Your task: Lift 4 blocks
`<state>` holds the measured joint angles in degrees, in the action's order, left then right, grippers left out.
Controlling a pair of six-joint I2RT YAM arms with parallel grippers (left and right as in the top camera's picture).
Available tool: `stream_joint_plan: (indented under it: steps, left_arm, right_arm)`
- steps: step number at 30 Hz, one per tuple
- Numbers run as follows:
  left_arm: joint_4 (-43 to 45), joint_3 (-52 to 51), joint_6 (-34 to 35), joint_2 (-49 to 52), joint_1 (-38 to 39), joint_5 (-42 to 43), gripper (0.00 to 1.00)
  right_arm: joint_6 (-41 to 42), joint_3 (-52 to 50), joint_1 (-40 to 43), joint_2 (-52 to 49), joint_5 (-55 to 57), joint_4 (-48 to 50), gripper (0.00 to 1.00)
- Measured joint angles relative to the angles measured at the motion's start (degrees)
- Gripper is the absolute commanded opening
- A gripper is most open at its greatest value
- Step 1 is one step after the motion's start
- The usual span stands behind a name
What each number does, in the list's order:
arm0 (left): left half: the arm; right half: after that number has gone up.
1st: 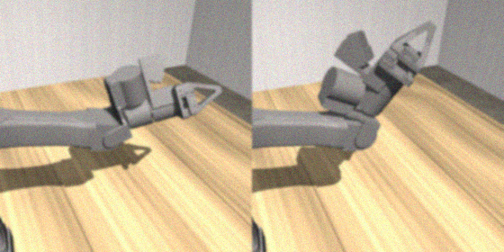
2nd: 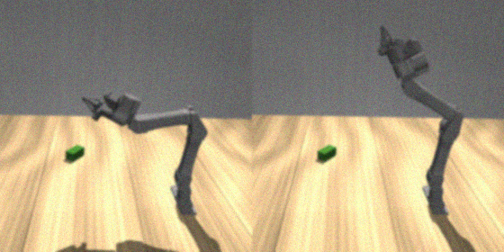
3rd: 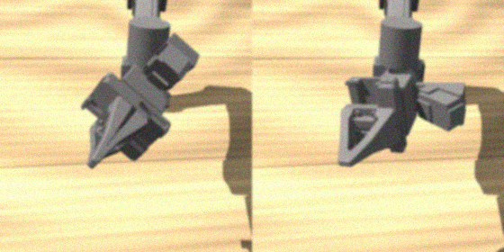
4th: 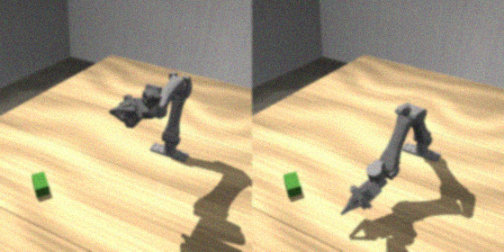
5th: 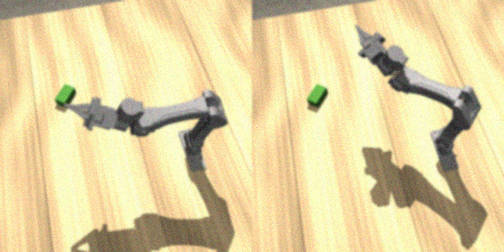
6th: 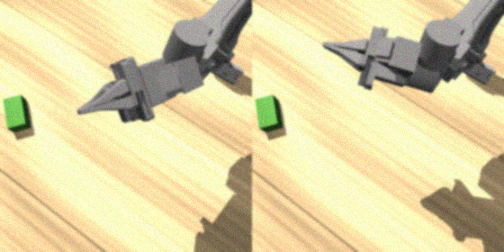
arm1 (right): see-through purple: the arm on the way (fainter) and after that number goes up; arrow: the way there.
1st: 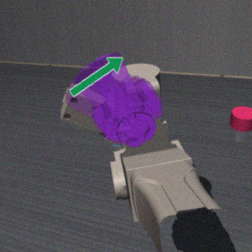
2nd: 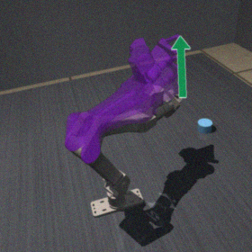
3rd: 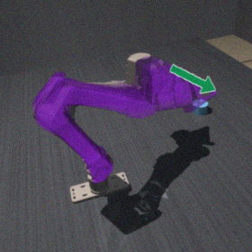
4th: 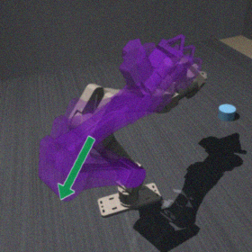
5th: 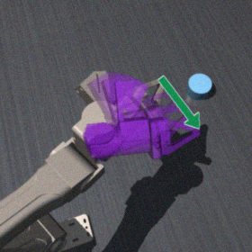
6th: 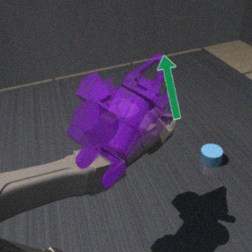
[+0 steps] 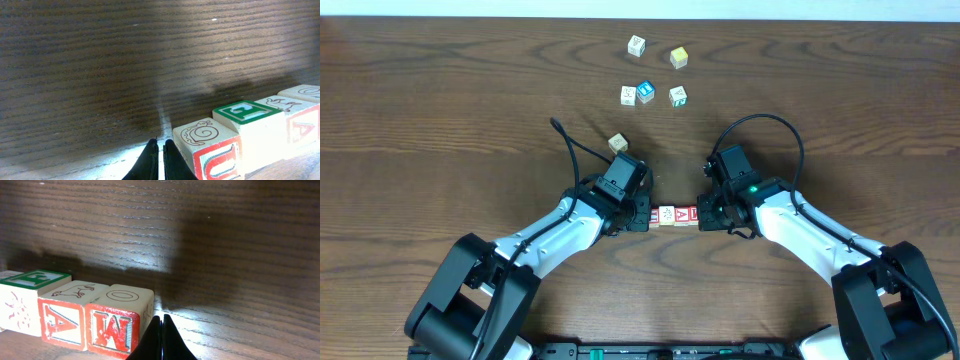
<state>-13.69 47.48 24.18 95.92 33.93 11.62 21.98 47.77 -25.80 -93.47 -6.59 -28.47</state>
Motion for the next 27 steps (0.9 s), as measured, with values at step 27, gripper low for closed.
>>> stream_joint_plan:
  steps: [27]
  left_arm:
    - [-0.76, 0.00, 1.11, 0.00, -0.02, 0.11, 0.07]
  right_arm:
    - [0.61, 0.07, -1.70, -2.91, 0.37, 3.30, 0.01]
